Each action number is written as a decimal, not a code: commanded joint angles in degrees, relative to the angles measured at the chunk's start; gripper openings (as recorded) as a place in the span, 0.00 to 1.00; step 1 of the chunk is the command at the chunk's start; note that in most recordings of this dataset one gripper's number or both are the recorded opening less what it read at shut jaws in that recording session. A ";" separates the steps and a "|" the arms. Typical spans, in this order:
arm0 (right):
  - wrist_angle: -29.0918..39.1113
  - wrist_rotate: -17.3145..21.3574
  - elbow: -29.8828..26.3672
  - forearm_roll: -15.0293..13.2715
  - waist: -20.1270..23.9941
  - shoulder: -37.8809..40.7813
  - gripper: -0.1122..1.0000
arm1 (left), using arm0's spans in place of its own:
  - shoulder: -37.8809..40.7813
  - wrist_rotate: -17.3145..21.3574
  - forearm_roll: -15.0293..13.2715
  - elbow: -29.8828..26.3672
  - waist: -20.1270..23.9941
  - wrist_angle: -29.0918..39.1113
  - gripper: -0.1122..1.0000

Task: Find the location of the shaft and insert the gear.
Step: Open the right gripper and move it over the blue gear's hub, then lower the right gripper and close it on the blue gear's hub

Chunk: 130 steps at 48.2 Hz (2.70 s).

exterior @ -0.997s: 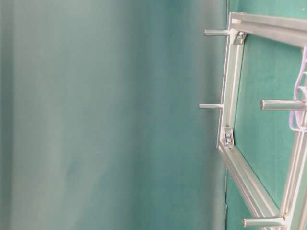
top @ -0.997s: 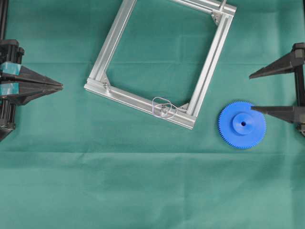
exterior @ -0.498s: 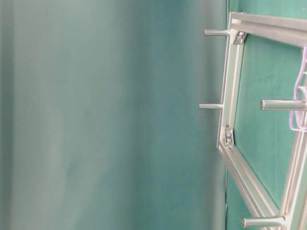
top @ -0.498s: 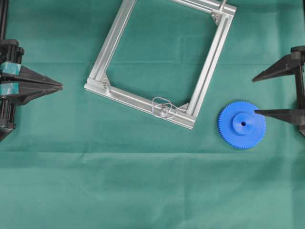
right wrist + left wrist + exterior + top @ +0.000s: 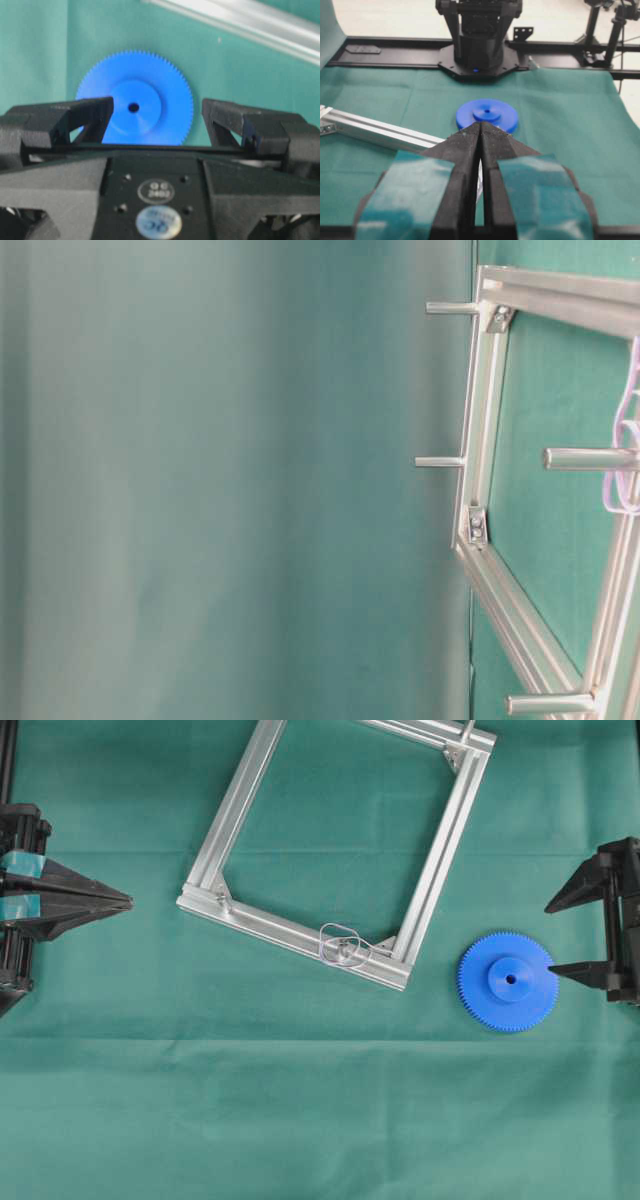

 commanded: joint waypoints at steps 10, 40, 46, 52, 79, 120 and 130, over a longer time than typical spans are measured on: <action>0.26 0.18 -1.32 0.53 1.58 2.20 0.93 | 0.26 0.00 -0.09 -1.58 0.09 -0.18 0.10; -7.03 0.26 0.09 3.08 4.04 16.17 0.93 | 0.18 0.00 -0.09 -1.58 0.18 0.53 0.10; -10.46 0.26 1.49 4.22 4.39 18.19 0.93 | 0.18 0.00 -0.09 -1.49 0.44 0.88 0.10; -12.22 0.35 2.37 4.92 4.39 19.86 0.93 | 0.18 0.00 -0.18 -1.49 0.97 1.23 0.10; -18.54 0.35 2.99 5.10 4.39 26.98 0.93 | 0.18 -0.18 -0.18 -1.49 1.49 1.85 0.10; -18.19 0.44 3.43 5.10 4.39 29.71 0.90 | 0.18 -0.26 -0.18 -1.58 1.49 1.67 0.10; -16.88 2.37 3.43 4.22 4.39 29.71 0.72 | 0.18 -0.26 -0.18 -1.58 1.49 1.67 0.10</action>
